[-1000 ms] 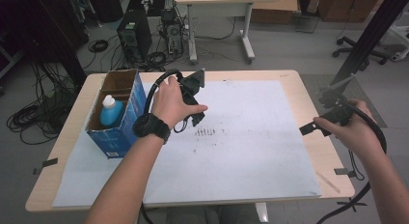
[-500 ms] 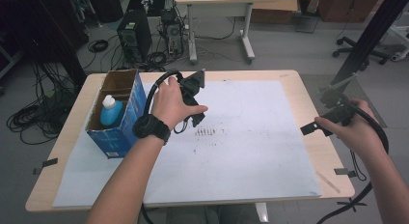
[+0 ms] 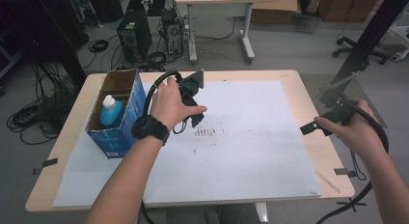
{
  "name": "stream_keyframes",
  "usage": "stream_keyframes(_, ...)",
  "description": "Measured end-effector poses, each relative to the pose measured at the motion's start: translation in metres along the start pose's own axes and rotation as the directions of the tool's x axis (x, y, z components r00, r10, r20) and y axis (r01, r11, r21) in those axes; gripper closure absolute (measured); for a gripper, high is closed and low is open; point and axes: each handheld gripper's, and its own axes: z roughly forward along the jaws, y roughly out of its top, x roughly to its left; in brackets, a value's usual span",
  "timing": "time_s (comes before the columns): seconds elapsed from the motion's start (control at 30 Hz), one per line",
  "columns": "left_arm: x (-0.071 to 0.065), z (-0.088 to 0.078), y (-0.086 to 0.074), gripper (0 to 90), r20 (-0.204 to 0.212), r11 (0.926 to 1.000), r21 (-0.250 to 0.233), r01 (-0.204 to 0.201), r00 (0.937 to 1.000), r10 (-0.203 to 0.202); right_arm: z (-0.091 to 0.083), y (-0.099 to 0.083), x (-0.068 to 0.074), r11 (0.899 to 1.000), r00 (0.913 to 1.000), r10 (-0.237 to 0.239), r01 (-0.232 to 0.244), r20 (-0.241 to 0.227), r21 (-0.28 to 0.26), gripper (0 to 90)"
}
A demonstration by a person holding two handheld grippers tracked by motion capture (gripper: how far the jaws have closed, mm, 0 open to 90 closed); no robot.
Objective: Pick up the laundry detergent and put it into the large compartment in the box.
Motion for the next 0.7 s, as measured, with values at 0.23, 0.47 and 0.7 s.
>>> stream_keyframes(0.23,-0.0004,0.0015,-0.0008,13.5,0.003,1.0,0.001,0.001,1.0,-0.001,-0.0002,-0.0011,0.0003,1.0,1.0,0.001,-0.001,0.0,0.002,13.0)
stream_keyframes(0.47,-0.0001,0.001,-0.0015,13.6,0.003,1.0,-0.001,0.001,1.0,-0.001,-0.0022,-0.0016,0.0008,1.0,1.0,-0.001,0.001,0.003,-0.001,13.0)
stream_keyframes(0.7,0.0001,0.0002,-0.0029,13.6,0.004,1.0,-0.006,0.007,1.0,-0.007,-0.0031,-0.0006,0.0019,1.0,1.0,-0.001,0.001,0.004,-0.004,12.9)
